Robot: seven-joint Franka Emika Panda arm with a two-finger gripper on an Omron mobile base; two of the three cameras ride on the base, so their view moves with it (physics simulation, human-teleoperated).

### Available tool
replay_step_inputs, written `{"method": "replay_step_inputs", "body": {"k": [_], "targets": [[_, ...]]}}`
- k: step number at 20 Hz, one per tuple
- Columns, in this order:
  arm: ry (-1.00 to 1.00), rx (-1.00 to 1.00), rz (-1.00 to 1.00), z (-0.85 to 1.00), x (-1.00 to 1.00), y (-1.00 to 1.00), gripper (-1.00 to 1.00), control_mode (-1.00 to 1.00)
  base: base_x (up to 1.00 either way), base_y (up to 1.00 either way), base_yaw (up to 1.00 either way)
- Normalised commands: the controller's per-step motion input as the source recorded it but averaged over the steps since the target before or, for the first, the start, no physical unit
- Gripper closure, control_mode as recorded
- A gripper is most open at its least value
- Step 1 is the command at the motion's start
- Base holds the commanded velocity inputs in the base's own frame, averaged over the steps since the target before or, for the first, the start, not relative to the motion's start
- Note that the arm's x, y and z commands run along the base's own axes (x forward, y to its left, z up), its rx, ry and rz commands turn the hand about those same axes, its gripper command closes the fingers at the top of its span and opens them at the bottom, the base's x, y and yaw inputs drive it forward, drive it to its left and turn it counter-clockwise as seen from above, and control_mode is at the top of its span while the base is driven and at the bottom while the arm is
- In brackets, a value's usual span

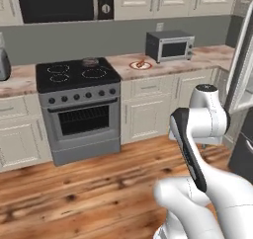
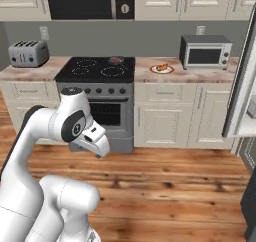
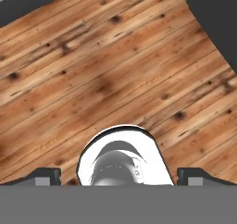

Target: Place the cold items (mango and tomato) from the fridge in one tupperware on the dining counter. Place the warm items (kebab skewer and hot dog) in the stove area in another tupperware.

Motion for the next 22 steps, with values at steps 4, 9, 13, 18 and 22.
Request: {"method": "replay_step_inputs", "body": {"k": [4, 9, 13, 18, 22], "targets": [[0.0, 0.0, 0.0, 0.0, 0.0, 0.0, -1.0, 1.0, 1.0, 0.2, -0.21], [0.0, 0.0, 0.0, 0.0, 0.0, 0.0, -1.0, 1.0, 1.0, 0.15, -0.17], [0.0, 0.0, 0.0, 0.0, 0.0, 0.0, -1.0, 1.0, 1.0, 0.0, 0.0], [0.0, 0.0, 0.0, 0.0, 0.0, 0.0, -1.0, 1.0, 1.0, -0.05, 0.0], [0.0, 0.0, 0.0, 0.0, 0.0, 0.0, -1.0, 1.0, 1.0, -0.34, -0.05]]}}
